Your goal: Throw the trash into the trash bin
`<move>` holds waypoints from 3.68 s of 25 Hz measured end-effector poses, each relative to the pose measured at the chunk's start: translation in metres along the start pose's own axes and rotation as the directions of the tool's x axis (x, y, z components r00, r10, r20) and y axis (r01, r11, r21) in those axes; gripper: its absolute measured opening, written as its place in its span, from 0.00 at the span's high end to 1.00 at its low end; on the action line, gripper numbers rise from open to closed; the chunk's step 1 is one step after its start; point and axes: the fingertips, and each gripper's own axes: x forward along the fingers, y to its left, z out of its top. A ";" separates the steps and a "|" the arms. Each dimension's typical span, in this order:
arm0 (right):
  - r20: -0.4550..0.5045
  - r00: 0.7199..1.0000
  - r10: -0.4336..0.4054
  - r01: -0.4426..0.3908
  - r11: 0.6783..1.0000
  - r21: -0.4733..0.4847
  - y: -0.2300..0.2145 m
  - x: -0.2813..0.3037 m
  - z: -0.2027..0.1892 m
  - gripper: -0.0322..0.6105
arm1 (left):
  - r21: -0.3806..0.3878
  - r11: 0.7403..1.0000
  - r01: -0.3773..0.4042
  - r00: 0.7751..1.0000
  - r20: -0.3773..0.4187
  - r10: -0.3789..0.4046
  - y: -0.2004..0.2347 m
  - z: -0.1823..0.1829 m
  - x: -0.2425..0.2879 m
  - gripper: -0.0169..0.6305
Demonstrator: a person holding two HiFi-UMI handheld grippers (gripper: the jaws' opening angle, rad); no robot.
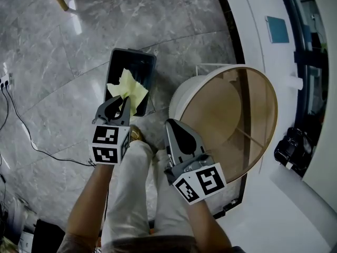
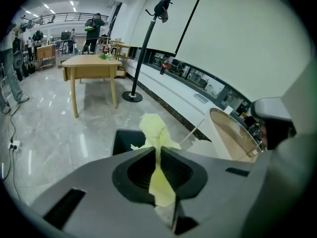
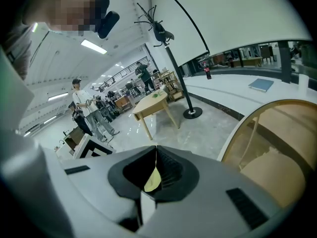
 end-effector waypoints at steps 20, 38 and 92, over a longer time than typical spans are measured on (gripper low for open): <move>0.000 1.000 0.015 -0.015 1.000 0.010 -0.009 0.002 0.002 0.92 | -0.040 0.998 -0.045 0.998 -0.039 0.043 0.004 -0.008 0.008 0.70; 0.003 0.999 0.048 -0.048 0.999 -0.023 0.008 -0.073 0.047 0.92 | -0.080 0.990 -0.115 0.993 0.006 0.116 -0.056 0.052 -0.094 0.94; 0.393 0.852 0.345 -0.167 0.892 -0.421 0.158 -0.425 0.254 0.92 | 0.437 0.887 0.146 0.794 0.483 -0.369 -0.363 0.215 -0.457 0.95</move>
